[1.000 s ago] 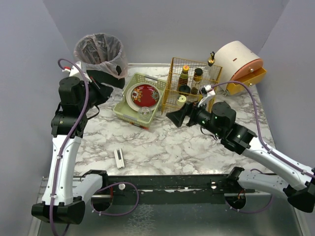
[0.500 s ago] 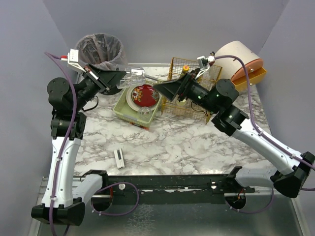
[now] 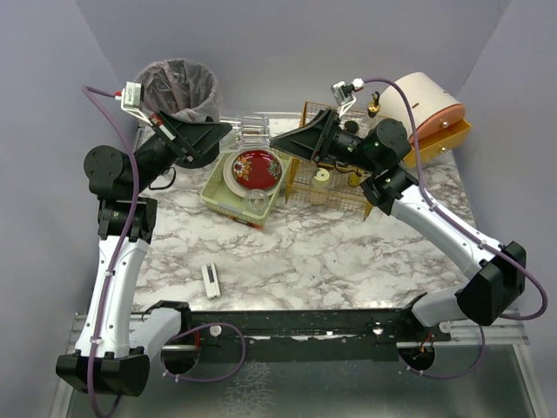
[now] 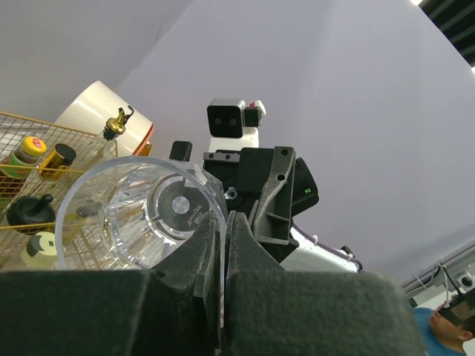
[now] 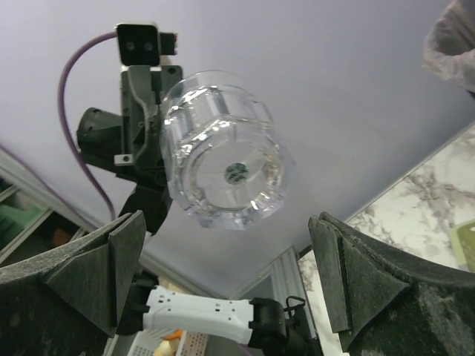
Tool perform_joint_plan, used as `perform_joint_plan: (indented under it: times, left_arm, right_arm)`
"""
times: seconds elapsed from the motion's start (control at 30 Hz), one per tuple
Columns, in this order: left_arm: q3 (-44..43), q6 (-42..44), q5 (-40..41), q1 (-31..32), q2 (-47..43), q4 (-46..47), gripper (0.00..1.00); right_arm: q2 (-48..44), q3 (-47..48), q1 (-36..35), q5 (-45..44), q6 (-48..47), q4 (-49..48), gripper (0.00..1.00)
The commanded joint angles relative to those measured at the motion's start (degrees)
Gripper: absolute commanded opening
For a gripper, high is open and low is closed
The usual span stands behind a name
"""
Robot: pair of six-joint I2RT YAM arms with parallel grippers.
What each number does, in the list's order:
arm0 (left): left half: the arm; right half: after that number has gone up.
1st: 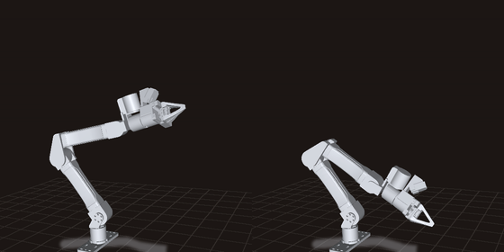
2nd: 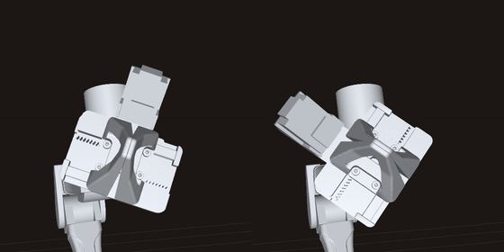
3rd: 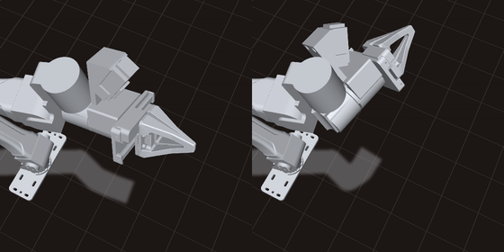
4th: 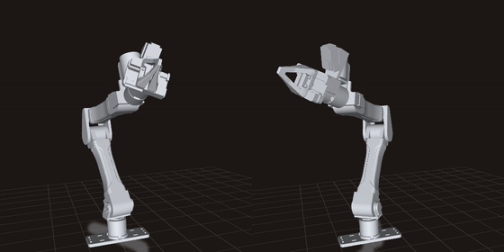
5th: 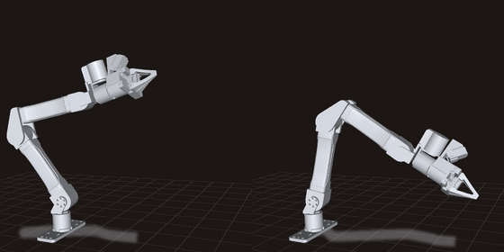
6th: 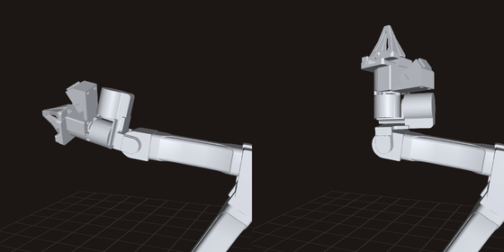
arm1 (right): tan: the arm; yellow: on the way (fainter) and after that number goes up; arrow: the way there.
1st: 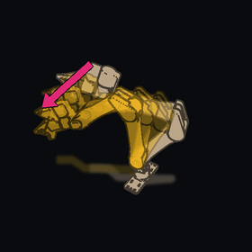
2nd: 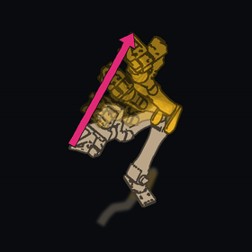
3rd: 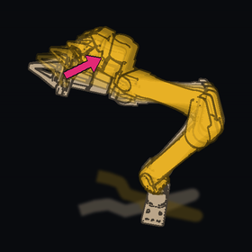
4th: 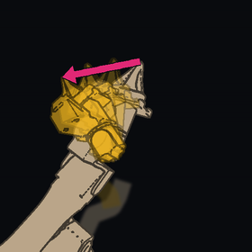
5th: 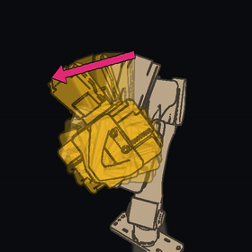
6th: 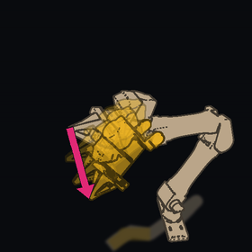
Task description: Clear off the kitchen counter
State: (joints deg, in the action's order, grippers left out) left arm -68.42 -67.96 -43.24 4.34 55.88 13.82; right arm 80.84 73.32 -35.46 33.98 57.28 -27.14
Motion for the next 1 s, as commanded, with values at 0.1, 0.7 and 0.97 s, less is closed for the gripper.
perform_joint_plan:
  times: [0.1,0.7,0.97]
  left_arm:
    - [2.06,-1.42,-2.44,0.74,-0.82,4.78,0.00]
    - [1.89,-2.57,-3.25,1.29,-0.85,7.11,0.00]
    - [2.15,-2.61,-3.34,1.40,-0.70,7.51,0.00]
  right_arm:
    - [2.34,3.50,-0.13,7.39,4.44,-8.11,1.00]
    - [4.87,6.30,-0.15,3.31,-1.74,2.51,0.99]
    - [6.02,6.74,-0.19,3.88,-2.63,2.77,0.99]
